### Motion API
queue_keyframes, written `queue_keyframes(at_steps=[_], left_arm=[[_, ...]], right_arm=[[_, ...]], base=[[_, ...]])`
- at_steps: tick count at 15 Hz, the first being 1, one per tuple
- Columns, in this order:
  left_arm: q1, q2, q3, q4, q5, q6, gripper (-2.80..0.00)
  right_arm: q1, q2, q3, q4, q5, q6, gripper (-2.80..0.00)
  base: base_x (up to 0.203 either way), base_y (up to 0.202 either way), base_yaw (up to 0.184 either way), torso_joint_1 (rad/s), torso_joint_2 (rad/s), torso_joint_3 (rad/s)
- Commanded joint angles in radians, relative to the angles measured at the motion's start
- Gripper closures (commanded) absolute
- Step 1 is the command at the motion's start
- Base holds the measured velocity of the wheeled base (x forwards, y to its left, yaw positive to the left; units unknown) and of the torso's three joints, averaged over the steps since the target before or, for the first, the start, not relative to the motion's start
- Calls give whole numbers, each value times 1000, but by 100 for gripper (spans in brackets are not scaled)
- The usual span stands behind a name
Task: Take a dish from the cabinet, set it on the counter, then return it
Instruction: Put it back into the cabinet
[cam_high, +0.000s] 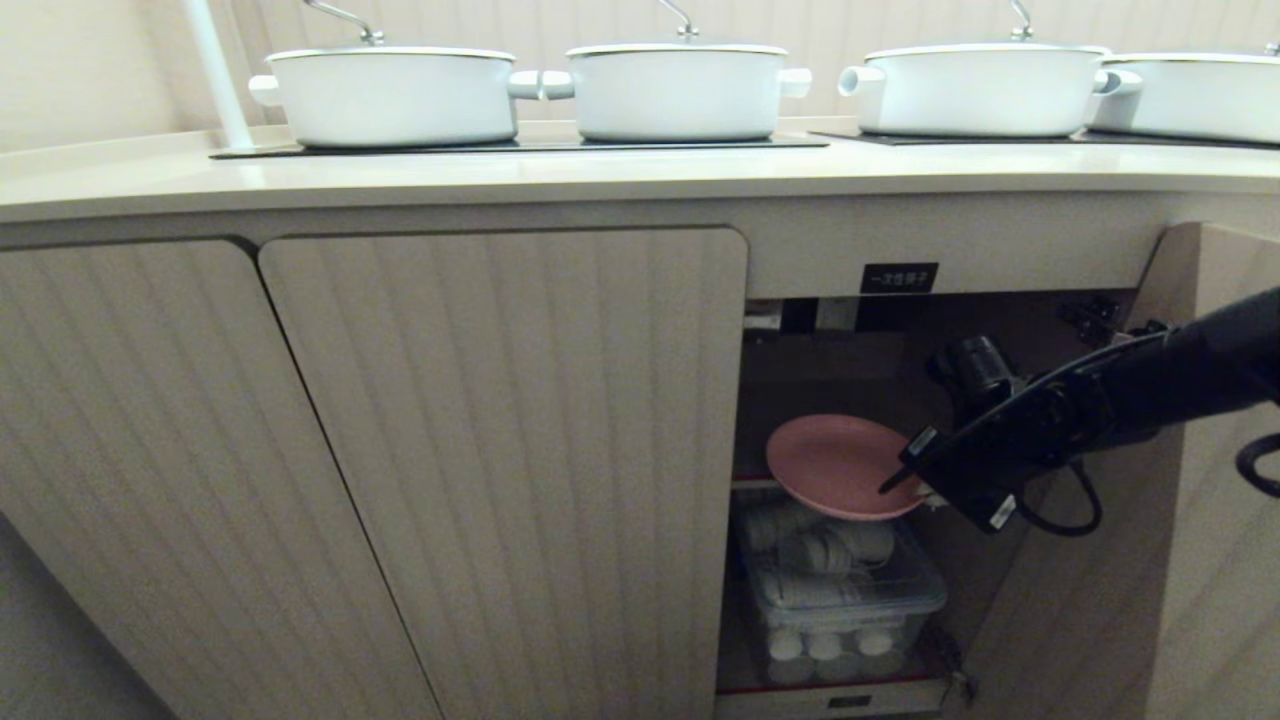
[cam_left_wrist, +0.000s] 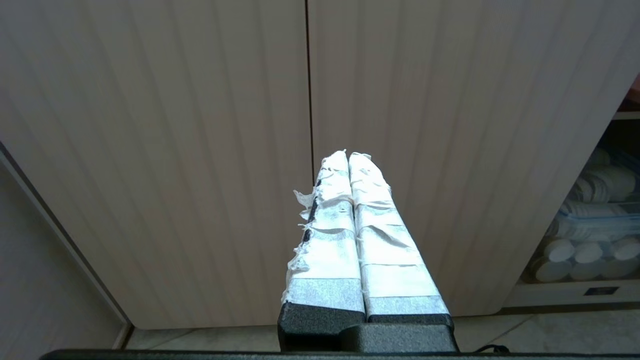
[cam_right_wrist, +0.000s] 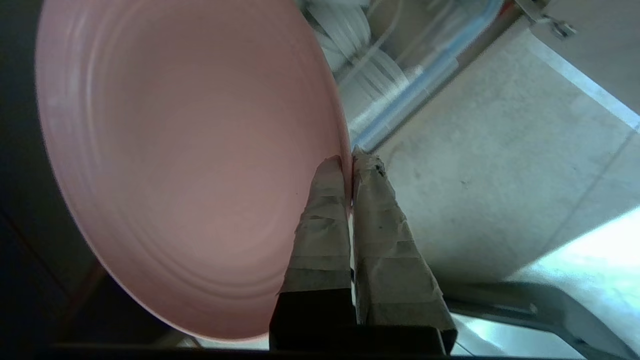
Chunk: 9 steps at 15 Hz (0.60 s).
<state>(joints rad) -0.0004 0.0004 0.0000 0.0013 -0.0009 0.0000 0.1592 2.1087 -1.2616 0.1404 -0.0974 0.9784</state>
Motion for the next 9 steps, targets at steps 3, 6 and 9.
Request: queue_keyframes(at_steps=[3, 6, 9], left_arm=[[0, 0, 0, 0, -1, -1, 0], [0, 0, 0, 0, 1, -2, 0], [0, 0, 0, 0, 1, -2, 0]], right_arm=[[-6, 55, -64, 11, -14, 16, 0], [-7, 83, -89, 9, -30, 16, 0], [-9, 110, -125, 11, -50, 21, 0]], base=[[0, 0, 0, 0, 0, 0], [0, 0, 0, 0, 0, 0], [0, 0, 0, 0, 0, 0]])
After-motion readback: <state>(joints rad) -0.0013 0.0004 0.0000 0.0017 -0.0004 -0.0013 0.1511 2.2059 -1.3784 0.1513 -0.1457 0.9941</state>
